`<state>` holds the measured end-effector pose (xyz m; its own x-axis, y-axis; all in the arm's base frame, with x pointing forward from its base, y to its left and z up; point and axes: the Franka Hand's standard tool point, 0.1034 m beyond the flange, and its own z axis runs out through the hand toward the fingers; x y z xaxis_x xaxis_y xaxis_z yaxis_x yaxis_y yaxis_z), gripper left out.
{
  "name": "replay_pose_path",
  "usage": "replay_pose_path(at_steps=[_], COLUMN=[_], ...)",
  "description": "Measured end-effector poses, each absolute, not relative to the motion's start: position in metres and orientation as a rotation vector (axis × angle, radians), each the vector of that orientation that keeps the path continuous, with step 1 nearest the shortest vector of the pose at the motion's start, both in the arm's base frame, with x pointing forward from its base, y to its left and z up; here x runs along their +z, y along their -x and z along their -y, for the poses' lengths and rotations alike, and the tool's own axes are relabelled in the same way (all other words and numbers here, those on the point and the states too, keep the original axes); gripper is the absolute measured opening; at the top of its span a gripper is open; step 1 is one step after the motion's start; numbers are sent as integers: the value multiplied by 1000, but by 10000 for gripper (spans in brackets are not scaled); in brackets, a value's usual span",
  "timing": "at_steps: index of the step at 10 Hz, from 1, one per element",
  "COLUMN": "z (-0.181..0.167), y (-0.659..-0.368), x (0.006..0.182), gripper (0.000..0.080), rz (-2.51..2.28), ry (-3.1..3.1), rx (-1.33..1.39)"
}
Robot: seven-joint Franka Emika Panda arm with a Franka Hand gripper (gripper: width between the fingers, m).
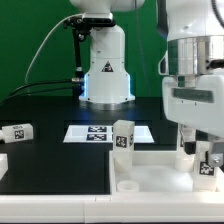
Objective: Assemble square table
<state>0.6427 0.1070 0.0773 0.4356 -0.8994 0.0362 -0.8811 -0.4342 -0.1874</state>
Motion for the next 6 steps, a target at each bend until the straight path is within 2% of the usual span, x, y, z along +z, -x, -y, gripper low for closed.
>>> replay_pose_path(at_steps=[2, 4, 5, 6], z=[-108, -106, -106, -109], y=[-643, -643, -644, -646], x=[77, 77, 77, 78], gripper=[647, 649, 649, 649], rz=[-1419, -1215, -1031, -583], ry=[2646, 2764, 2864, 3044], rx=[-201, -222, -233, -243])
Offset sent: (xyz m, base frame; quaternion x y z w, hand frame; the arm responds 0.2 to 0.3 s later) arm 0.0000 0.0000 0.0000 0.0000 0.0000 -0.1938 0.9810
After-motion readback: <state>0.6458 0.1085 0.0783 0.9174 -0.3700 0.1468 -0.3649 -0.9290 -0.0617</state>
